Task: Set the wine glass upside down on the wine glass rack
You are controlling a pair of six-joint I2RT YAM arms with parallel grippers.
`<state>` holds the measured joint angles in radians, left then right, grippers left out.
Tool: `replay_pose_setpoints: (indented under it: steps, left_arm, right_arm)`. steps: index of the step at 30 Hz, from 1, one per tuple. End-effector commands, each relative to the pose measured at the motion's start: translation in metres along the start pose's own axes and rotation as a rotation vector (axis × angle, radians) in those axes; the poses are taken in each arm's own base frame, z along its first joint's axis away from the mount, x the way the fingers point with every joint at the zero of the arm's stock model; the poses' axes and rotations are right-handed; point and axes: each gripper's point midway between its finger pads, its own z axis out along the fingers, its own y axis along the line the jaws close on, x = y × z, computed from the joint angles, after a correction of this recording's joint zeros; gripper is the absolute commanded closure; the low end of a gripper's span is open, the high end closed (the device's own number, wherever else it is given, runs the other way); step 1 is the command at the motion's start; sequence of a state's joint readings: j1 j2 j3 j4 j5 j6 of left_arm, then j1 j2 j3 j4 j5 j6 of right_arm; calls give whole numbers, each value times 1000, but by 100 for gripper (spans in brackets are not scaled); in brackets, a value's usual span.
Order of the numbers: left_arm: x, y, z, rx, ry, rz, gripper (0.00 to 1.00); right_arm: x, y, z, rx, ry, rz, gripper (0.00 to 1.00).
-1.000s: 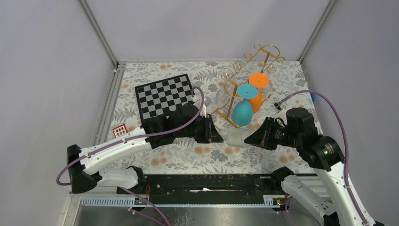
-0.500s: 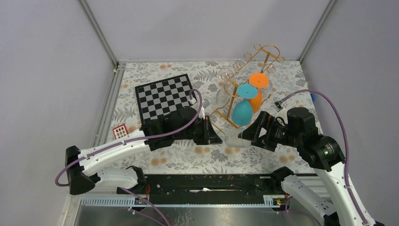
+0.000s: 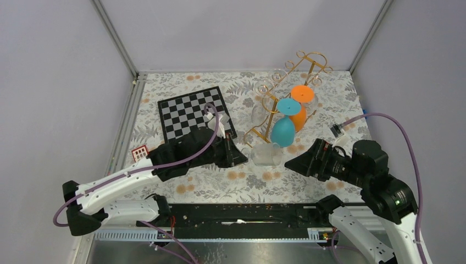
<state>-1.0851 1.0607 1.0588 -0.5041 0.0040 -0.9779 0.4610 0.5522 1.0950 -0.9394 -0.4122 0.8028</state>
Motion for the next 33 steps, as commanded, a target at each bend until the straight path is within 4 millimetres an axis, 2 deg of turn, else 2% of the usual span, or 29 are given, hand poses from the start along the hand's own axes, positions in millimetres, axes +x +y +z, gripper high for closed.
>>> replay_pose_setpoints:
  steps: [1, 8, 12, 16, 20, 24, 27, 30, 33]
  left_arm:
    - [-37, -15, -29, 68, -183, 62, 100]
    - [-51, -16, -54, 76, -257, 242, 100]
    - [-58, -16, -66, 103, -313, 390, 100]
    - [-66, -21, -82, 146, -391, 558, 100]
    - [-71, -26, -95, 181, -443, 745, 100]
    - [-73, -35, -104, 220, -480, 976, 100]
    - [-73, -48, -113, 279, -531, 1164, 100]
    - [-77, -57, -119, 301, -583, 1293, 100]
    - [-75, -63, -116, 324, -593, 1448, 100]
  right_arm:
    - [-3, 30, -3, -168, -11, -79, 0]
    - [-5, 74, 0, -466, 7, 49, 0]
    - [-9, 82, 3, -543, 6, 113, 0]
    - [-17, 79, -1, -505, -60, 115, 0]
    - [-28, 75, -17, -379, -149, -30, 0]
    - [-49, 54, -40, -171, -297, -244, 0]
    - [-63, 40, -55, -65, -394, -334, 0]
    - [-75, 29, -68, 3, -491, -329, 0]
    - [-76, 28, -71, -5, -520, -316, 1]
